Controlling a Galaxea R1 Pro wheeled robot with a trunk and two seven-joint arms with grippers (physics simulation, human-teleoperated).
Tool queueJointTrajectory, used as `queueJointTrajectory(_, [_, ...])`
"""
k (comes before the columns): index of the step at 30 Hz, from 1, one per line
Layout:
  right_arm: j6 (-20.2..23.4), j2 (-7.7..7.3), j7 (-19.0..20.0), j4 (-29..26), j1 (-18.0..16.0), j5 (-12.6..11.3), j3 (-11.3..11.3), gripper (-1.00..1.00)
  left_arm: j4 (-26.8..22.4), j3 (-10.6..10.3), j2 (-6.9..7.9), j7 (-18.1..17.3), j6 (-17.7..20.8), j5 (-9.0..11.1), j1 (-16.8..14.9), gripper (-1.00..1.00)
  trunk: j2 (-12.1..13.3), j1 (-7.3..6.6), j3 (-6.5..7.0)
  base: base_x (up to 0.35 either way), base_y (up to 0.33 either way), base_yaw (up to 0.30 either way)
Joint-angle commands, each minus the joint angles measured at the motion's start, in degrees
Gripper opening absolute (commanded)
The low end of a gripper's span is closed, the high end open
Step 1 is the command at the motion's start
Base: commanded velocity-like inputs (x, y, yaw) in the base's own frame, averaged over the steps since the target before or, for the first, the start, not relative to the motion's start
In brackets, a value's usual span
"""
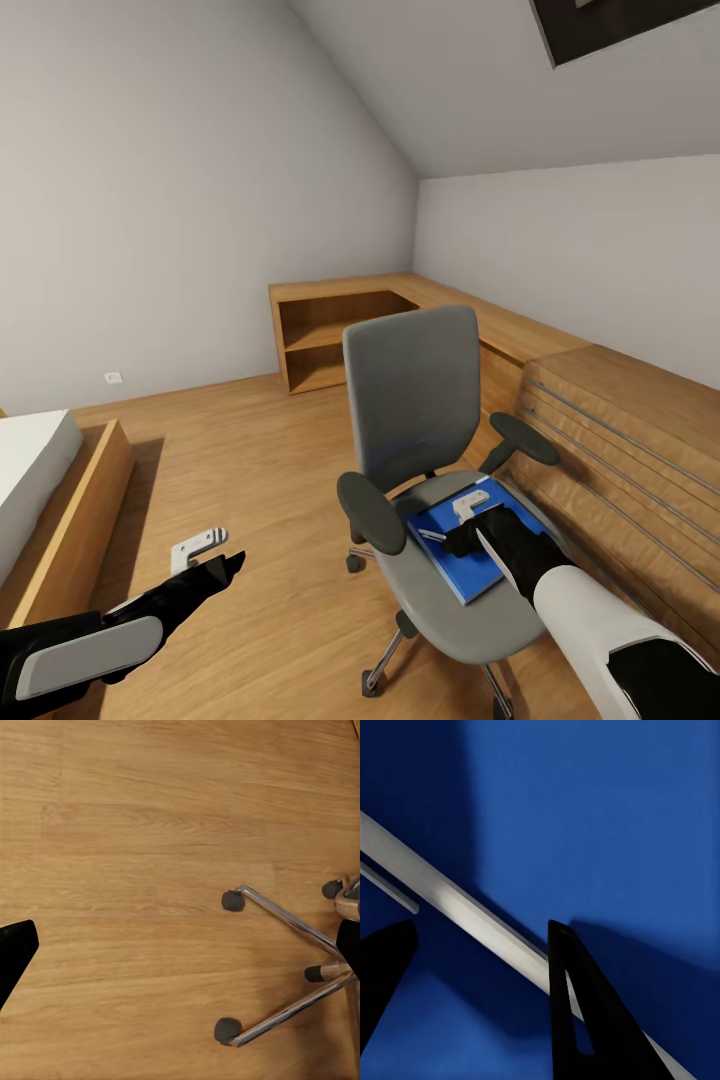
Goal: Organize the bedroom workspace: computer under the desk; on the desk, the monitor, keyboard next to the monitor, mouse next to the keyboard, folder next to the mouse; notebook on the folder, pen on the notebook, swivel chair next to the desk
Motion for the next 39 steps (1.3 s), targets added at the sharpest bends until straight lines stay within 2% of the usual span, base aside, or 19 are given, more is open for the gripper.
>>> queueJointTrajectory(1, [0.21,-0.06,0.42,2.64,0.02,1.1,0.25,-1.0,-0.09,-0.19,0.03,0.08,-0.34,0.29,-0.13,1.0,-0.03,0.0,-0.07,0.0,0.0,0.0])
queueJointTrajectory(17, [0.27,-0.06,0.46,2.59,0.0,0.98,0.25,-1.0,-0.09,-0.19,0.02,0.08,-0.34,0.29,-0.13,1.0,-0.03,0.0,-0.07,0.0,0.0,0.0])
queueJointTrajectory(25, [2.86,-0.06,1.46,2.3,0.02,0.86,0.25,-1.0,-0.09,-0.19,0.02,0.08,-0.34,0.29,-0.13,1.0,-0.03,0.0,-0.07,0.0,0.0,0.0])
queueJointTrajectory(39, [4.29,-0.06,2.26,2.14,0.0,0.78,0.16,-1.0,-0.09,-0.19,-0.14,0.08,-0.34,0.29,-0.13,1.0,-0.03,0.0,-0.07,0.0,0.0,0.0])
